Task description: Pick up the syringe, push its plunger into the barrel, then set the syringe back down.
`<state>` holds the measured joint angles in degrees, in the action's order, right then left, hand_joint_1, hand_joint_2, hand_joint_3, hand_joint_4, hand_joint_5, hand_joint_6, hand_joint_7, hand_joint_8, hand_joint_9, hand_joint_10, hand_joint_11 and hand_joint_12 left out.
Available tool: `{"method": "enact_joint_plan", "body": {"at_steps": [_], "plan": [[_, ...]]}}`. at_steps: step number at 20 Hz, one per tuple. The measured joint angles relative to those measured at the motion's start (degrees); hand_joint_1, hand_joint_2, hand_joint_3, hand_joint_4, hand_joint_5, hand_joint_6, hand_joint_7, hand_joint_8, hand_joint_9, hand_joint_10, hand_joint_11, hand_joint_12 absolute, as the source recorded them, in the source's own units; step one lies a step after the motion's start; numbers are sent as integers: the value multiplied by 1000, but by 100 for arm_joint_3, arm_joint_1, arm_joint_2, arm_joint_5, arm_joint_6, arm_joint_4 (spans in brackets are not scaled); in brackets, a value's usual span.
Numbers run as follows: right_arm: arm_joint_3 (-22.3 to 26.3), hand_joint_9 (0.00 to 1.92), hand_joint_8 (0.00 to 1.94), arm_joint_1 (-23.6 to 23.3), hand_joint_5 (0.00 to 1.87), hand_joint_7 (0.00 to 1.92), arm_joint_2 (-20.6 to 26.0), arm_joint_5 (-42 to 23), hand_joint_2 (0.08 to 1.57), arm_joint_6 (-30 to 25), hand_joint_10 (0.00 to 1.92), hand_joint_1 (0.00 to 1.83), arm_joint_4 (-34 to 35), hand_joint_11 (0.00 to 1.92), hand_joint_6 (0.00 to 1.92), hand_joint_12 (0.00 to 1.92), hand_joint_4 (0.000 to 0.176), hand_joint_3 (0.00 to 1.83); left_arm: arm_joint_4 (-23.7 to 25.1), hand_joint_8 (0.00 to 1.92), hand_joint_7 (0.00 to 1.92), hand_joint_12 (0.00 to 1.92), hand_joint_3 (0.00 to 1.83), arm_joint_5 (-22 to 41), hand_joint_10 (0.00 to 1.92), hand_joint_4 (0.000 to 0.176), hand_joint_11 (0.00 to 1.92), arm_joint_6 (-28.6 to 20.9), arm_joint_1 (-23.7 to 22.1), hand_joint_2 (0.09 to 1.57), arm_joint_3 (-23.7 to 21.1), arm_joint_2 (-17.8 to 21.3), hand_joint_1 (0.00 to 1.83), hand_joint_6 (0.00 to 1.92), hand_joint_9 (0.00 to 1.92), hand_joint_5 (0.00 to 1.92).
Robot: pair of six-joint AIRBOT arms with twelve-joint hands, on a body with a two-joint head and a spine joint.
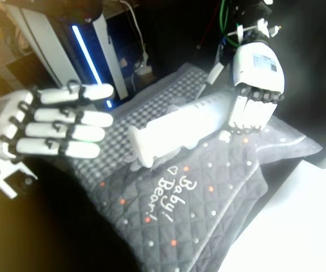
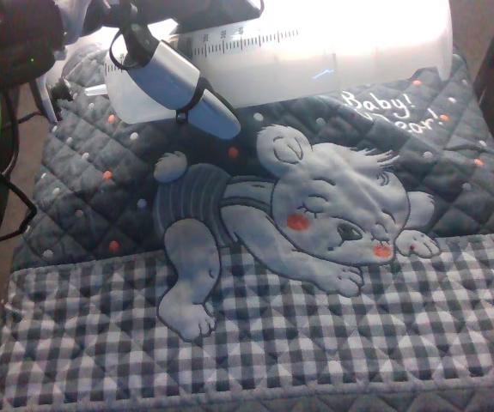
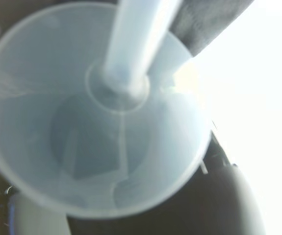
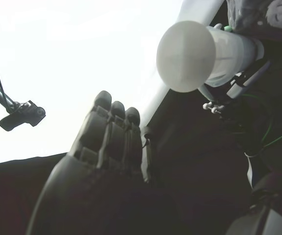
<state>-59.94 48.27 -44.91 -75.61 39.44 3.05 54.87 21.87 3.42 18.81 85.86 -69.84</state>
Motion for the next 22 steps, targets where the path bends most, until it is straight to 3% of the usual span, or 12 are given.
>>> {"method": "enact_joint_plan", "body": {"at_steps": [1,3,6,10,12,14,15,16,17,18,19,22], "plan": [[0,102,2,0,29,170,0,2,657,0,0,405,-2,121,0,34,103,0,7,1720,655,1921,16,-4,1921,68,963,0,0,1301,0,2,1276,1921,872,826],[0,105,0,0,26,159,0,0,656,2,3,413,-2,117,1,32,106,0,310,1565,647,1794,3,-111,1666,0,701,-70,-2,1289,-37,2,1275,1921,700,897],[0,101,1,0,25,162,-9,-24,656,-2,0,406,-11,114,0,30,96,0,1676,1529,666,1778,0,-376,1614,0,719,-874,120,1275,66,-289,1287,1921,678,851],[0,113,2,0,24,167,-11,-31,651,-2,5,399,13,132,3,38,89,0,2188,1491,689,1622,0,-352,1465,0,681,-1534,227,1261,269,-431,1298,1921,705,847],[0,112,2,0,26,166,-11,-31,655,-2,4,395,11,130,3,36,95,1,2354,1381,750,1420,0,-358,1120,0,606,-1672,225,1225,269,-424,1314,1920,724,829],[0,109,3,0,29,171,-11,-35,644,-2,2,401,-9,122,4,33,97,0,2616,1362,749,1185,0,-339,407,0,414,-1832,227,1224,269,-426,1306,1778,769,801],[0,112,4,0,27,174,-11,-31,650,-2,3,399,-9,128,3,35,98,0,2645,537,678,1026,0,-337,172,0,256,-1834,227,1214,269,-426,1002,1532,676,823],[0,116,3,0,28,174,-11,-33,656,-2,4,393,-7,135,3,38,97,2,2647,170,714,899,0,-328,61,91,211,-1849,227,1200,269,-420,968,1326,645,821],[0,121,3,0,27,174,-11,-35,660,-2,6,392,-7,147,2,43,98,3,2660,43,628,826,2,-310,12,159,146,-1849,227,1205,267,-420,929,1294,561,788],[0,128,3,-2,29,175,-11,-33,660,-2,8,390,-4,159,2,48,98,3,2664,8,479,760,0,-306,2,84,68,-1853,225,1108,264,-420,755,608,432,635],[0,128,2,-9,28,173,-11,-31,667,-2,8,391,-7,159,2,48,89,6,2680,20,405,741,0,-295,16,68,50,-1851,227,1043,262,-415,707,231,374,627],[0,119,0,-24,16,162,-13,-31,666,-2,2,390,-4,136,0,38,93,4,2680,1,322,709,0,-273,1,91,16,-1878,225,883,223,-380,774,3,304,489]]}}
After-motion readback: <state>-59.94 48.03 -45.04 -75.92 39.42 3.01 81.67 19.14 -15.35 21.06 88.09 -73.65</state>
